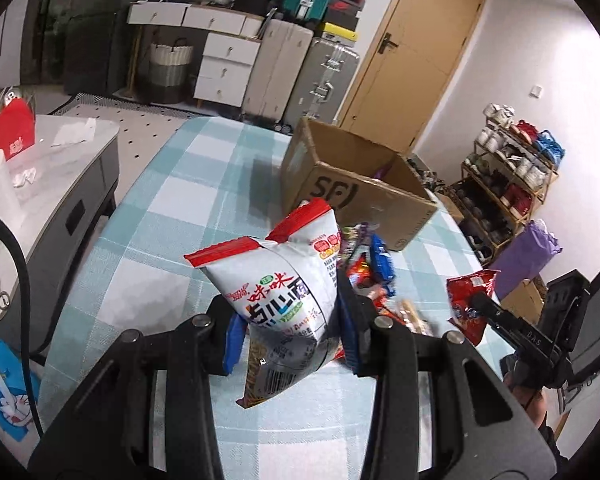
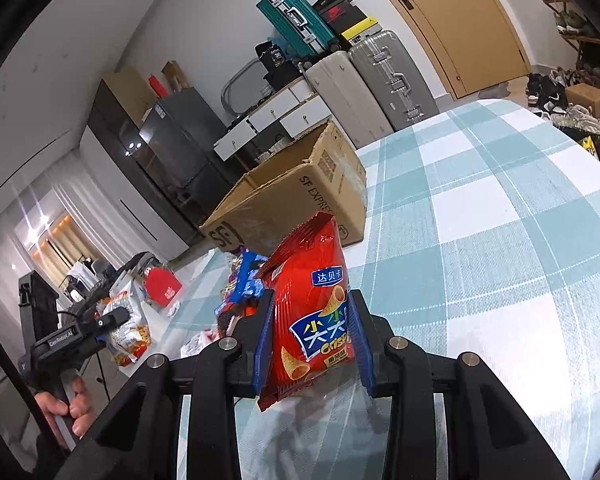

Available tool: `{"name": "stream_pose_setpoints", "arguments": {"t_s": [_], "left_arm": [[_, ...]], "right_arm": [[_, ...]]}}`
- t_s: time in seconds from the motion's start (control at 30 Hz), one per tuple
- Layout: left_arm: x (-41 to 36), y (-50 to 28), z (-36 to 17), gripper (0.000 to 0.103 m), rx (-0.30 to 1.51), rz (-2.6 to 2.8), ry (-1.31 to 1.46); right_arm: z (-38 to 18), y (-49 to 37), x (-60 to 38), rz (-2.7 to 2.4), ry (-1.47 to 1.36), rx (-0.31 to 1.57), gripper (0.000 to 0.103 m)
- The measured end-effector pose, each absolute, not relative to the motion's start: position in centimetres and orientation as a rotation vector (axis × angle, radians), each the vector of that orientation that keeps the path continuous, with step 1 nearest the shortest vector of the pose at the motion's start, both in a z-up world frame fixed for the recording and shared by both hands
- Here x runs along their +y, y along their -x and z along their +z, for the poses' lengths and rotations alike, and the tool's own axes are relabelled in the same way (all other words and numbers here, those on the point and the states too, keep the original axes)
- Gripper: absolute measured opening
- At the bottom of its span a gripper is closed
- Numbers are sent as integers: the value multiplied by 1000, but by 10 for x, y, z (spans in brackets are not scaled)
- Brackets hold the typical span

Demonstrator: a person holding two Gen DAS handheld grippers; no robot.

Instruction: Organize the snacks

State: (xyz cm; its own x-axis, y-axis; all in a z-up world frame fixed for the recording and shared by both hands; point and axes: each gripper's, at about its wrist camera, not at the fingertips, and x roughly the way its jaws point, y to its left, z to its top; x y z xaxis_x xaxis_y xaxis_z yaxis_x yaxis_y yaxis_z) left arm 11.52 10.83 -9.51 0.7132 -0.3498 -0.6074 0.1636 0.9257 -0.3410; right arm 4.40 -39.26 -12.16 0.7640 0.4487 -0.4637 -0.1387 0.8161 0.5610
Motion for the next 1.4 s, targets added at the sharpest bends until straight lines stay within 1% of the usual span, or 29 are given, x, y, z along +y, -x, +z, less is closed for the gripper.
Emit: {"name": "stream_pose_setpoints", "arguments": {"t_s": [0.13, 0.43, 0.77, 1.0, 1.13, 1.4], "left_arm": [[96, -109, -91, 36, 704, -290, 224], [85, -110, -86, 36, 754, -320, 256], [73, -136, -41, 36, 718, -365, 235], [55, -165, -7, 36, 700, -404, 238], [42, -181, 17, 36, 676, -406, 190], [20, -221, 51, 36, 685, -437, 164]], "right_arm": [[-112, -34, -386, 371, -516, 616, 35], [-83, -18, -374, 430, -541, 591, 35], [-24, -21, -360, 471, -471, 527, 35], [18, -52, -355, 490, -423, 514, 35], [39, -74, -352, 506, -416, 511, 35], [77, -124, -349, 502, -372, 522, 35]]}}
